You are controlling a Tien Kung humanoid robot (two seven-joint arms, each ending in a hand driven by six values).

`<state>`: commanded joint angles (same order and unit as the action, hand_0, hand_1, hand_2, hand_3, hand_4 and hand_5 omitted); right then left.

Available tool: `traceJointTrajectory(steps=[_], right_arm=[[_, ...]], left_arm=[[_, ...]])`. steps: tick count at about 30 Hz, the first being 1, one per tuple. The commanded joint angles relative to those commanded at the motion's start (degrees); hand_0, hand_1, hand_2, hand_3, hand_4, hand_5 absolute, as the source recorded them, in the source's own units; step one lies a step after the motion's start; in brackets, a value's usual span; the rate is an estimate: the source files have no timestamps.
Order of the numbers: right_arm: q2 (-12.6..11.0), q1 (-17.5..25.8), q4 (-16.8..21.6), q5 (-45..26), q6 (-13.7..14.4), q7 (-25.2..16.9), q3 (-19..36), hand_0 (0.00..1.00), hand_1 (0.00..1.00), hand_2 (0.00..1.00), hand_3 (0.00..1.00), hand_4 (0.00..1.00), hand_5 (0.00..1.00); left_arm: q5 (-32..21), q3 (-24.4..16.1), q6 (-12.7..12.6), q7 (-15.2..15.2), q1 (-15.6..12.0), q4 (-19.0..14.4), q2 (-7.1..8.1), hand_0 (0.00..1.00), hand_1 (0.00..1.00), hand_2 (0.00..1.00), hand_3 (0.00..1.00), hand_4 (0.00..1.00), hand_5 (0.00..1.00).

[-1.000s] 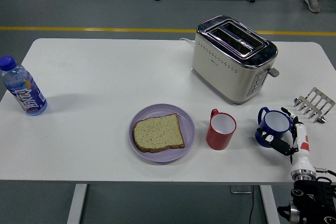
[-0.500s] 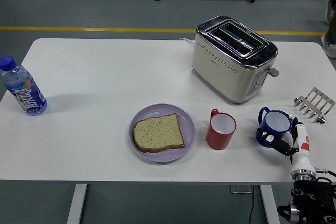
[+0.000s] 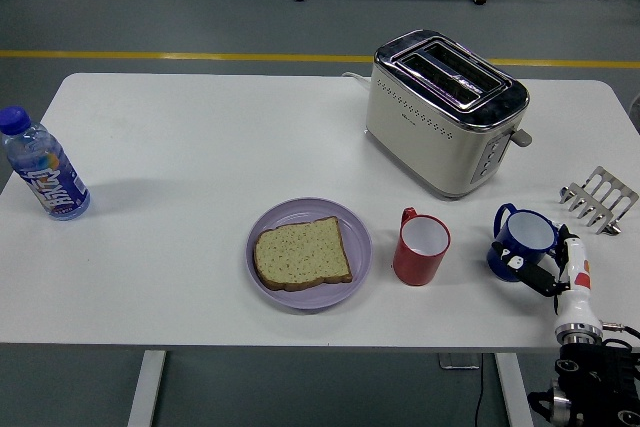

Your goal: Pick up the cup,pour liquid into bread,place the cup on the desk

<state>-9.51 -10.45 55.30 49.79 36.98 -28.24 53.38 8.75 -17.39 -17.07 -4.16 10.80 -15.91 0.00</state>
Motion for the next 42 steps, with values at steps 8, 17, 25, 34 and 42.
traceJointTrajectory(steps=[8,17,25,34,42], right_arm=[[0.02,0.04,0.12,-1.7,0.0,-1.39,0.04,0.568,0.478,0.544,0.595,0.882,0.079],[0.03,0.1,0.48,-3.1,0.0,-2.45,0.35,0.46,0.416,0.488,0.512,0.86,0.095],[-0.1,0.26,1.22,-3.33,0.0,-2.98,1.65,0.424,0.379,0.466,0.468,0.853,0.099],[-0.65,0.87,3.44,-1.62,0.0,-2.37,2.91,0.392,0.344,0.455,0.452,0.833,0.092],[-1.58,1.67,8.01,2.08,0.0,0.92,4.68,0.351,0.308,0.445,0.445,0.811,0.088]], left_arm=[[0.12,-0.06,0.02,-0.05,-0.01,0.0,0.0,0.682,0.685,0.699,0.542,0.254,0.998],[0.08,-0.03,0.05,-0.02,0.02,-0.01,0.0,0.682,0.685,0.699,0.542,0.255,0.998],[0.32,-0.18,0.05,-0.13,-0.01,0.0,0.0,0.683,0.685,0.699,0.543,0.254,0.998],[0.9,-0.49,0.06,-0.29,-0.21,0.05,0.0,0.682,0.684,0.699,0.544,0.254,0.998],[1.68,-0.89,0.09,-0.49,-0.54,0.09,0.0,0.682,0.684,0.699,0.543,0.254,0.998]])
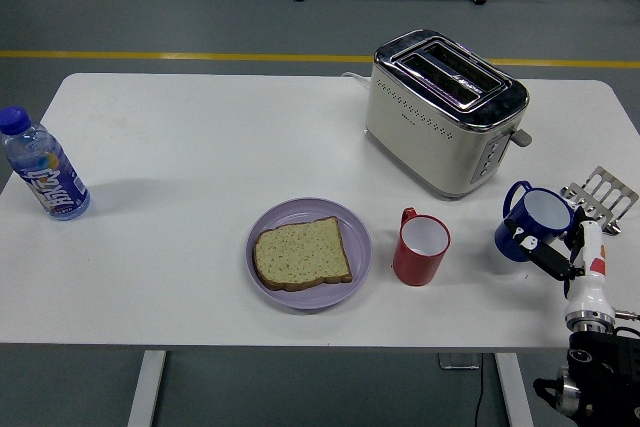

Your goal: Pick up the cup,pour liquid into bread,place the cup on the desk

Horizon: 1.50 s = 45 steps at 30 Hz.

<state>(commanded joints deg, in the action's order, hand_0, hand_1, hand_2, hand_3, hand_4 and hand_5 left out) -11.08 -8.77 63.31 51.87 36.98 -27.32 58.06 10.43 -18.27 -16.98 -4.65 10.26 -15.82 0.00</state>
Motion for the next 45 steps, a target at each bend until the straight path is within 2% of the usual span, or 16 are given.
traceJointTrajectory(steps=[11,17,22,28,37,45], right_arm=[[-1.04,-0.22,6.08,14.09,0.0,13.26,3.54,0.324,0.281,0.437,0.442,0.803,0.097],[-1.97,-0.95,11.79,25.11,0.0,23.9,4.66,0.305,0.275,0.422,0.444,0.753,0.084],[-2.83,-1.68,16.92,33.91,0.0,30.88,4.39,0.305,0.275,0.422,0.444,0.753,0.084],[-3.64,-2.87,21.52,39.13,0.0,36.84,2.5,0.309,0.271,0.419,0.443,0.753,0.093],[-3.58,-5.61,24.82,44.07,-0.77,44.17,-1.02,0.305,0.268,0.416,0.442,0.751,0.094],[-2.36,-9.22,25.07,48.52,-1.0,51.01,-4.31,0.32,0.275,0.422,0.448,0.723,0.064]], left_arm=[[-0.66,0.38,0.0,0.25,0.04,0.03,0.0,0.682,0.683,0.699,0.543,0.253,0.998],[-1.44,0.85,-0.02,0.5,0.21,0.03,0.0,0.682,0.683,0.697,0.542,0.254,0.998],[-1.73,1.0,-0.06,0.59,0.35,0.03,0.07,0.682,0.683,0.697,0.542,0.254,0.998],[-2.12,1.21,-0.13,0.77,0.52,0.06,0.19,0.682,0.683,0.697,0.543,0.254,0.998],[-2.79,1.6,-0.26,1.02,0.75,0.09,0.32,0.682,0.684,0.698,0.542,0.255,0.998],[-2.85,1.65,-0.3,1.03,0.83,0.09,0.4,0.682,0.684,0.698,0.543,0.256,0.998]])
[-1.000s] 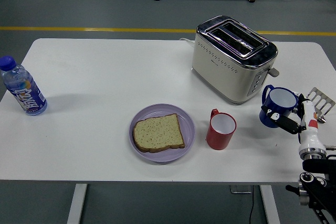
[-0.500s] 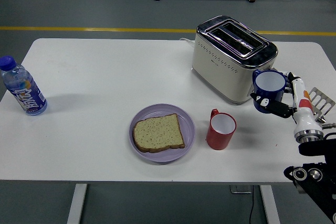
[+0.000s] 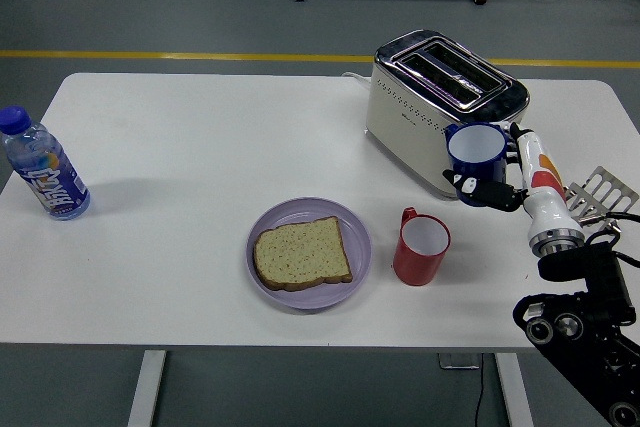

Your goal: Pick up the cup,pour liquid into bread,place the cup on the desk

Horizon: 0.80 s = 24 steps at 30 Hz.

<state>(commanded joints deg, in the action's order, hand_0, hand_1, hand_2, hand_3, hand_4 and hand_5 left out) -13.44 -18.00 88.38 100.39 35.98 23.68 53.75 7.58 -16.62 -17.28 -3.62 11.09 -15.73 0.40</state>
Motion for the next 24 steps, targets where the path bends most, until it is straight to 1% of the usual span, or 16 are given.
traceJointTrajectory(steps=[8,19,24], right_arm=[[1.25,-3.24,-0.45,2.17,-1.4,3.52,-3.25,0.319,0.277,0.423,0.45,0.711,0.053],[3.59,-7.31,-0.51,2.4,-2.03,4.58,-7.01,0.316,0.276,0.422,0.452,0.702,0.049],[4.18,-8.85,-0.97,2.55,-2.06,4.67,-8.95,0.313,0.275,0.422,0.452,0.7,0.048]], left_arm=[[-0.27,0.15,-0.1,0.13,0.07,0.01,0.09,0.684,0.684,0.699,0.545,0.256,0.998],[-0.05,-0.03,-0.16,0.03,0.05,0.02,0.18,0.684,0.684,0.699,0.542,0.257,0.998],[-0.03,-0.07,-0.17,-0.01,-0.03,0.01,0.15,0.683,0.684,0.699,0.544,0.257,0.998]])
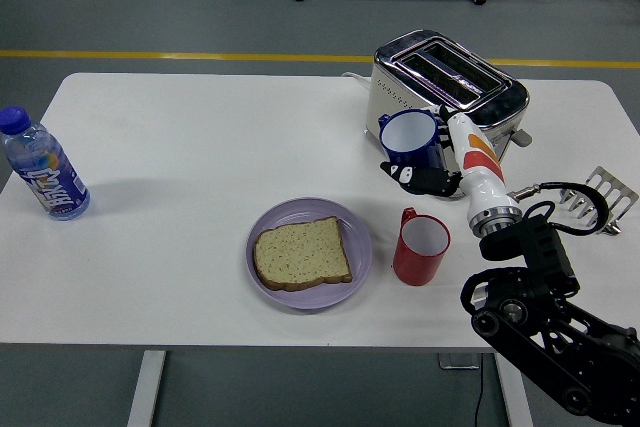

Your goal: Pick up the cup,pour liquid into bread,place the cup on the desk

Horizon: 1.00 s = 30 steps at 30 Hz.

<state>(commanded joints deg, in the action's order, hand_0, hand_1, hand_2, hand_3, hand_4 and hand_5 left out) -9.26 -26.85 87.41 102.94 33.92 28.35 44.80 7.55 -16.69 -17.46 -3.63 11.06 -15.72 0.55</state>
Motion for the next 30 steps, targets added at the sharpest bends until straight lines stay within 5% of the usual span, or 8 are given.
traceJointTrajectory(steps=[30], right_arm=[[-0.29,-14.67,-6.59,13.23,-5.37,3.4,-17.47,0.311,0.274,0.42,0.451,0.691,0.052]], left_arm=[[-0.41,0.25,-0.09,0.14,-0.18,-0.08,0.06,0.682,0.685,0.699,0.543,0.258,0.998]])
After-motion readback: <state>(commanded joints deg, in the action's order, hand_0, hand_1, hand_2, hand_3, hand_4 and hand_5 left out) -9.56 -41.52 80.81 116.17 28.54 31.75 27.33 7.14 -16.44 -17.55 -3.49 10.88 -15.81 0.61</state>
